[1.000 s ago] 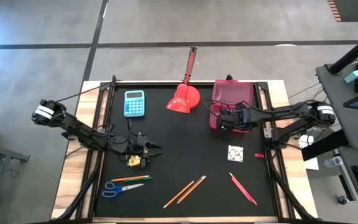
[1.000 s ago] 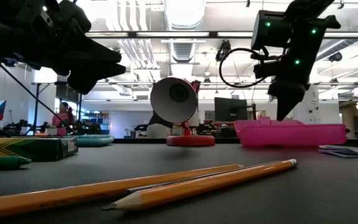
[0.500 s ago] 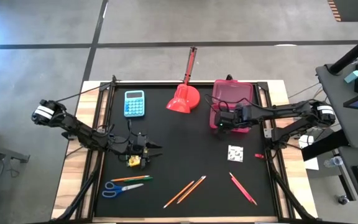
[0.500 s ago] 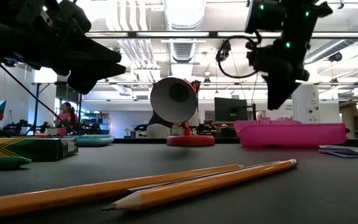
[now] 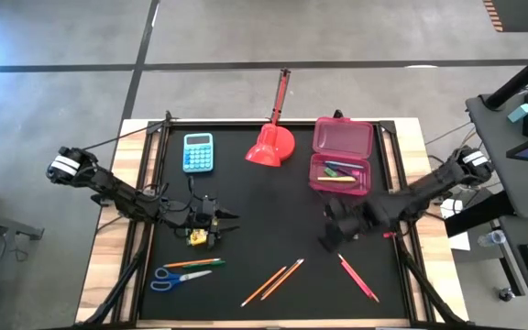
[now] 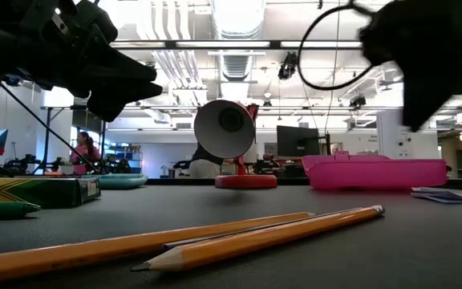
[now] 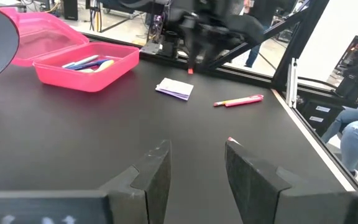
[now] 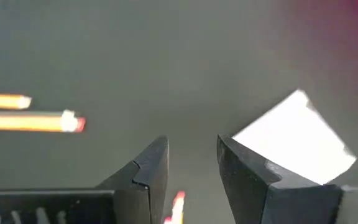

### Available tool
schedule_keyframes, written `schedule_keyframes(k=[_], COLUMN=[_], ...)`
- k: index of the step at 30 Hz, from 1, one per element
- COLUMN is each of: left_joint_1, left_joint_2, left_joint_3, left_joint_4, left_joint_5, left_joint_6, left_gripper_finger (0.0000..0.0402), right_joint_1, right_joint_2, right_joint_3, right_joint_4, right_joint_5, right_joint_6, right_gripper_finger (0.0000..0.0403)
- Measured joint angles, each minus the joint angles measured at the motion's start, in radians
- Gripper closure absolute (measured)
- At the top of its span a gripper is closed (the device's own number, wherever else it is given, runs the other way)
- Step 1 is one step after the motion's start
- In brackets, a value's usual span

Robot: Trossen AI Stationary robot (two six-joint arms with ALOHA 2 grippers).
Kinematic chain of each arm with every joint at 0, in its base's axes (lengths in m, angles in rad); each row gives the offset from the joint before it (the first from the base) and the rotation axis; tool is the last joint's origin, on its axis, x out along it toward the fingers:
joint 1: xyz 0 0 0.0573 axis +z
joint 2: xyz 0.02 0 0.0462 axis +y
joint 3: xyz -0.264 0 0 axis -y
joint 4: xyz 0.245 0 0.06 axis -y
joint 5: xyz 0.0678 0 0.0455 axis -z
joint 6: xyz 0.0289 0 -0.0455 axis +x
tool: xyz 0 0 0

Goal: Pack school essentials
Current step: Put the pink pen into the pink supply box

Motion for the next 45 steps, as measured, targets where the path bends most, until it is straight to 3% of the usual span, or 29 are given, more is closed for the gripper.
schedule_keyframes(k=[7,15,39,45], left_joint_1=[0.000,0.000,0.000,0.000], left_joint_2=[0.000,0.000,0.000,0.000], left_joint_3=[-0.001,-0.001,-0.001,-0.001], left_joint_4=[0.000,0.000,0.000,0.000], left_joint_5=[0.000,0.000,0.000,0.000], left_joint_6=[0.000,-0.002,-0.004,-0.004], left_gripper_finger=[0.0268,0.0268,0.0268,0.0268], right_joint_1=[0.249,0.364,0.384,0.384], right_joint_2=[0.122,0.260,0.262,0.266], right_joint_3=[0.000,0.000,0.012,0.094], right_joint_4=[0.013,0.073,0.107,0.102], right_joint_5=[-0.017,-0.193,-0.193,-0.091], right_joint_6=[0.344,0.525,0.550,0.483], right_gripper_finger=[0.0280,0.0280,0.0300,0.0302])
